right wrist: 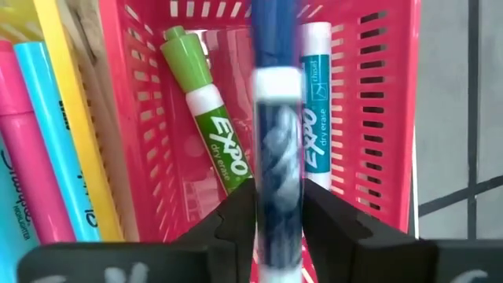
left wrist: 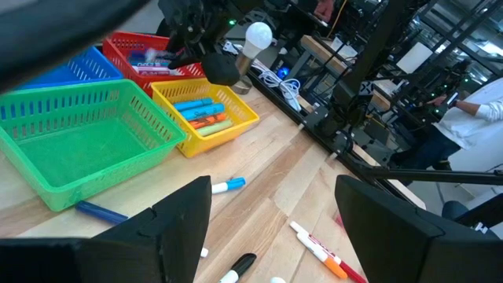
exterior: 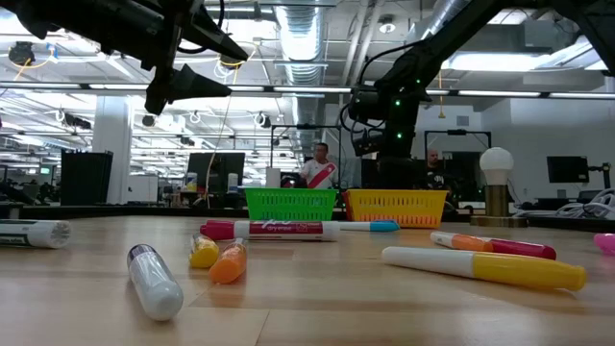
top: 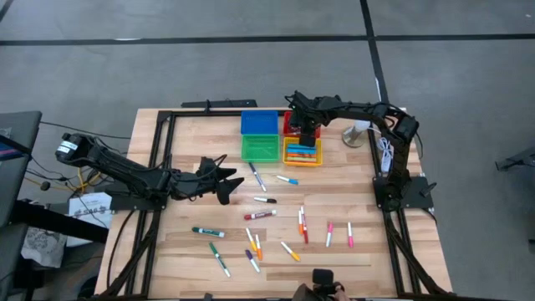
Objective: Pick & Place Markers
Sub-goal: Put the large dark blue marker pen into the red bin, then put the dark green marker pen into the red bin
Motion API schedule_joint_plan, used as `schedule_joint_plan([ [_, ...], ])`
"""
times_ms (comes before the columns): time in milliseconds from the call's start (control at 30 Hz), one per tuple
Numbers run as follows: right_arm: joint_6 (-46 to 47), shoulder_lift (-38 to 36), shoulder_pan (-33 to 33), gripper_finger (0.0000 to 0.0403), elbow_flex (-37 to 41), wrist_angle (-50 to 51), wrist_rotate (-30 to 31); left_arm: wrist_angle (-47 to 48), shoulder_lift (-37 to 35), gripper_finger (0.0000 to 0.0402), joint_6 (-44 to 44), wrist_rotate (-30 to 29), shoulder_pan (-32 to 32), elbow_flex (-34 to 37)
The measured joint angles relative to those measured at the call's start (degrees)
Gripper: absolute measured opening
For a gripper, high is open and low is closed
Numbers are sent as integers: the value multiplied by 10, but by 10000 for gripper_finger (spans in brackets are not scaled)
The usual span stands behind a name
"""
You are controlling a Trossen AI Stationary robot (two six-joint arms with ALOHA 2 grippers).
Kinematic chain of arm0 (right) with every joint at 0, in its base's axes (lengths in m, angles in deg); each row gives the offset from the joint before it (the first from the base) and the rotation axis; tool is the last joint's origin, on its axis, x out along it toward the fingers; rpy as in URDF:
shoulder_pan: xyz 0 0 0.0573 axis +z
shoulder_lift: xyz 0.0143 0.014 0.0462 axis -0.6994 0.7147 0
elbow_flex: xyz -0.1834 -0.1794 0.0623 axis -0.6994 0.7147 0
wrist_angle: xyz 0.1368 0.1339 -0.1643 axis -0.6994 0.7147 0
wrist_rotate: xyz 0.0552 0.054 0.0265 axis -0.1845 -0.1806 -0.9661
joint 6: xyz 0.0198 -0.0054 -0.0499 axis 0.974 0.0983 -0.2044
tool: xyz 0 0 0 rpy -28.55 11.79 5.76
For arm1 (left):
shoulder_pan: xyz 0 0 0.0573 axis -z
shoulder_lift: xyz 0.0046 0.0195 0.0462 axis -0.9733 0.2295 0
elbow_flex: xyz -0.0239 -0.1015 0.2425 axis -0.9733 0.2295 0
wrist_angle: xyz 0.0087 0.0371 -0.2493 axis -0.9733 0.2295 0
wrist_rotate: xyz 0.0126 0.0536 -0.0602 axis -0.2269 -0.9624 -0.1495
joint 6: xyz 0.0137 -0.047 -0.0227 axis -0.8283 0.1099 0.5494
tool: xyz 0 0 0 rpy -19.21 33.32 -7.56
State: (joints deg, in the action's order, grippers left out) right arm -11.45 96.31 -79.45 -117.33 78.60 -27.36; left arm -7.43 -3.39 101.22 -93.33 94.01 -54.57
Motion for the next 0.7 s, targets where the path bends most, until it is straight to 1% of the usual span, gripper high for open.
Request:
schedule_joint_plan([
  [167, -12, 0, 0, 109, 0, -2, 0, 0, 0, 271, 0, 0, 0, 0],
  [367, -3, -10, 6, 123, 0, -6, 2, 0, 0, 271, 0, 0, 0, 0],
  [533, 13, -53, 15, 115, 0, -9, 1, 0, 0, 271, 0, 0, 0, 0],
  [700, 46, -128, 27, 107, 0, -16, -1, 0, 0, 271, 0, 0, 0, 0],
])
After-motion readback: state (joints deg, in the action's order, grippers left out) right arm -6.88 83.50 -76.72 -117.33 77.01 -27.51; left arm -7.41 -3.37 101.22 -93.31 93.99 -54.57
